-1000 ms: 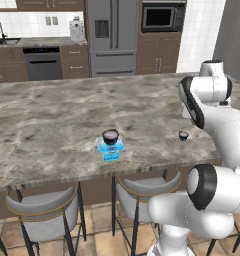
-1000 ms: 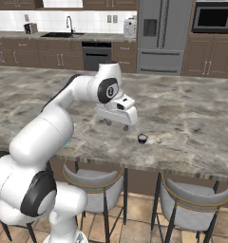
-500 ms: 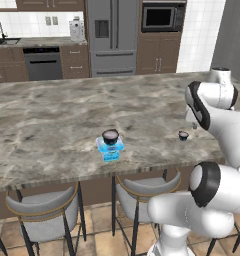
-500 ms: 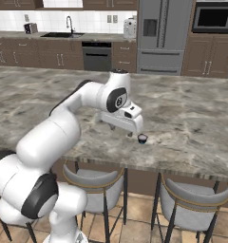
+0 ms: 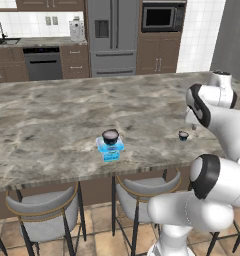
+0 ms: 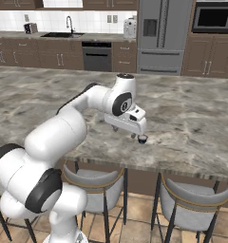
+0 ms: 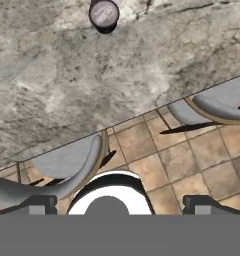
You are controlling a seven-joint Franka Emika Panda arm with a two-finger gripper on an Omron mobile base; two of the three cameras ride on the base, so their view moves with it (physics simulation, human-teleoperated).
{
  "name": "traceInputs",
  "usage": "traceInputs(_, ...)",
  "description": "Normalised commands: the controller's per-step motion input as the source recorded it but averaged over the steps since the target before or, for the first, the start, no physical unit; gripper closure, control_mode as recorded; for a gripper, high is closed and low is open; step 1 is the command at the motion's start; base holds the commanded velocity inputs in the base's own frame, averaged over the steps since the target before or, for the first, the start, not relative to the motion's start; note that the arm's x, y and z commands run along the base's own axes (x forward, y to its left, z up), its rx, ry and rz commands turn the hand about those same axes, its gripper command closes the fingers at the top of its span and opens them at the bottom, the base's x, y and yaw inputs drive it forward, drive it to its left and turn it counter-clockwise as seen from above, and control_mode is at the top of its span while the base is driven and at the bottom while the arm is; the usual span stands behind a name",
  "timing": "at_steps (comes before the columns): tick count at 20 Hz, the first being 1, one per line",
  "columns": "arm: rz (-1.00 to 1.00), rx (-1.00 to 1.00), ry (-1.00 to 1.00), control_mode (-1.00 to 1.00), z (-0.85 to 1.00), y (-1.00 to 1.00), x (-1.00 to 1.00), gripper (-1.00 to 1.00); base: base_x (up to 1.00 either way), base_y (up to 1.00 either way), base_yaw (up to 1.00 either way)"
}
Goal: Stack the yogurt containers by placing the smaller containers on top of the larger containers.
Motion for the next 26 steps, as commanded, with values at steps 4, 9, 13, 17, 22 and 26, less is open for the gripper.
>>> traceInputs(4, 0.08, 0.01, -0.03, -1.00, -0.22, 0.00, 0.16, -1.00, 0.00, 0.00, 0.00)
traceInputs(9, 0.09, 0.01, -0.10, -1.00, -0.17, 0.00, 0.08, -1.00, 0.00, 0.00, 0.00)
traceInputs(13, 0.08, 0.01, -0.16, -1.00, -0.12, 0.00, 0.02, -1.00, 0.00, 0.00, 0.00)
traceInputs(17, 0.04, 0.00, -0.08, -1.00, -0.13, -0.03, 0.10, -1.00, 0.00, 0.00, 0.00)
traceInputs(22, 0.02, 0.00, -0.06, -1.00, -0.11, -0.05, 0.22, -1.00, 0.00, 0.00, 0.00)
traceInputs(26, 0.00, 0.00, -0.01, -1.00, -0.04, -0.08, 0.25, -1.00, 0.00, 0.00, 0.00)
